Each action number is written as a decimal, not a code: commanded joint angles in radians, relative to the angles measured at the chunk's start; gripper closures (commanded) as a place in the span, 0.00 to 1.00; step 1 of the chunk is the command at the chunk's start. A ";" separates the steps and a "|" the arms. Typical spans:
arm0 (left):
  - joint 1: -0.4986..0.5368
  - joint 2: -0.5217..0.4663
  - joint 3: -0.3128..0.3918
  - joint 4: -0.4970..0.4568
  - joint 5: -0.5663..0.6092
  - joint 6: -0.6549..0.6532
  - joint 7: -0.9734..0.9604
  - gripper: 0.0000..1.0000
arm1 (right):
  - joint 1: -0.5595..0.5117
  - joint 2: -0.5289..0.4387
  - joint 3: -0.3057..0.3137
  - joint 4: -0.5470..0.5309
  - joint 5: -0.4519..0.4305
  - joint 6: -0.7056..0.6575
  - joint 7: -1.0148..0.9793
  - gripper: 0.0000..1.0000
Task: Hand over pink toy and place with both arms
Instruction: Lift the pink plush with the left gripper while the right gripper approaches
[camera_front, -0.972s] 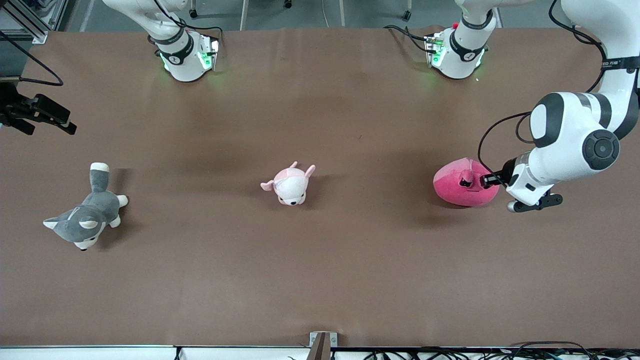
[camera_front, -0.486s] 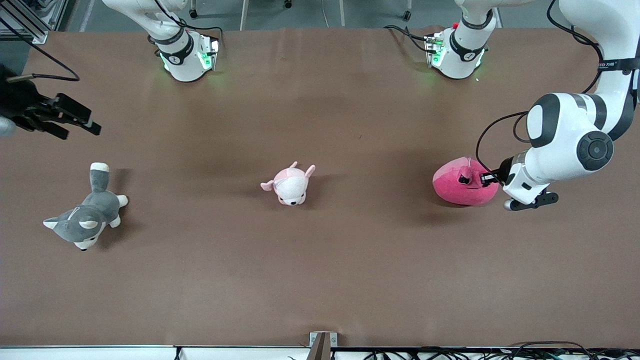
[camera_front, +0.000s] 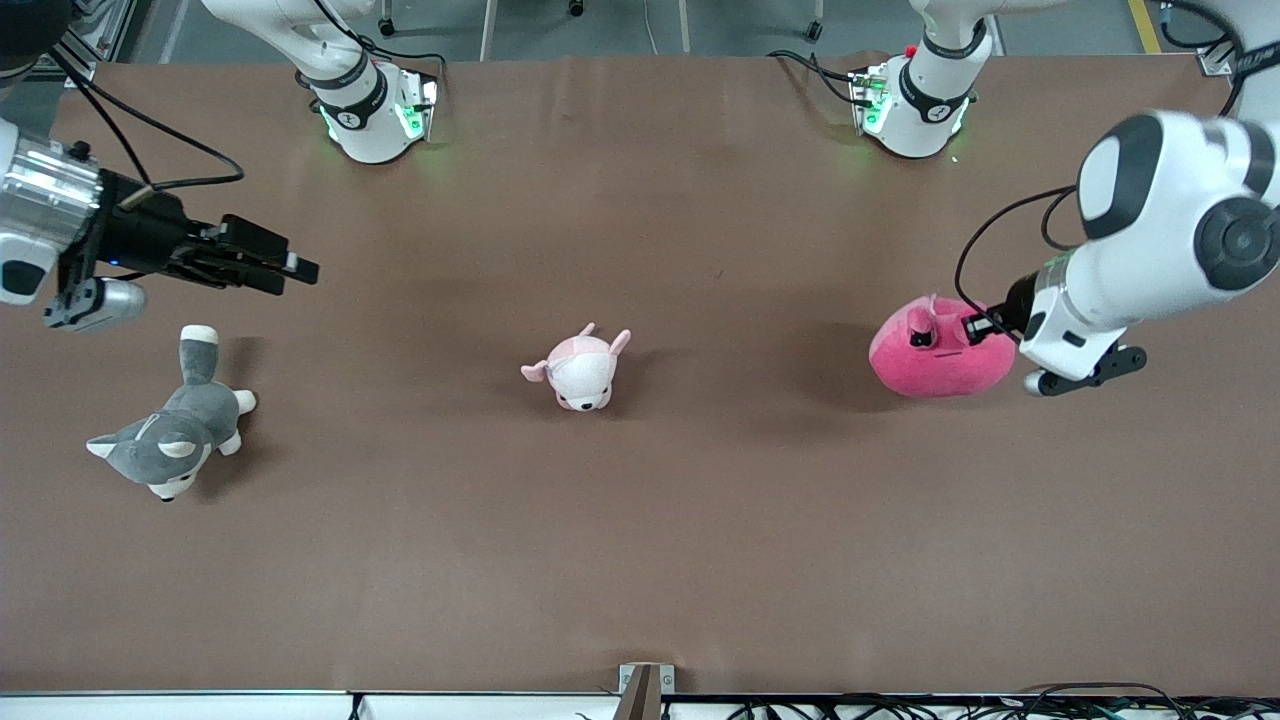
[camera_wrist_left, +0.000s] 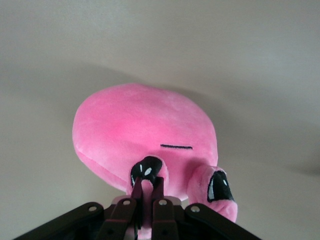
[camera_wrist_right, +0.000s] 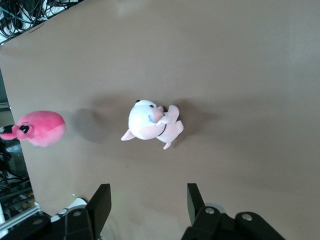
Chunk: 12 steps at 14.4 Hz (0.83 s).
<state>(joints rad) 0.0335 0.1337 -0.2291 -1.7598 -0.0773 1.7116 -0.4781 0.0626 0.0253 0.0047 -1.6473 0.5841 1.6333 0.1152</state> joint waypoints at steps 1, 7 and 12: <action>-0.006 0.015 -0.109 0.153 -0.064 -0.090 -0.184 1.00 | 0.052 0.001 -0.006 0.017 0.037 0.002 0.069 0.30; -0.113 0.067 -0.306 0.328 -0.139 -0.084 -0.594 1.00 | 0.106 0.013 -0.006 0.020 0.132 0.005 0.070 0.32; -0.280 0.158 -0.306 0.422 -0.145 0.059 -0.796 1.00 | 0.192 0.036 -0.008 0.020 0.117 0.042 0.070 0.33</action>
<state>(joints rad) -0.2033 0.2340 -0.5356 -1.4052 -0.2112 1.7137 -1.2147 0.2092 0.0380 0.0059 -1.6361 0.6937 1.6587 0.1710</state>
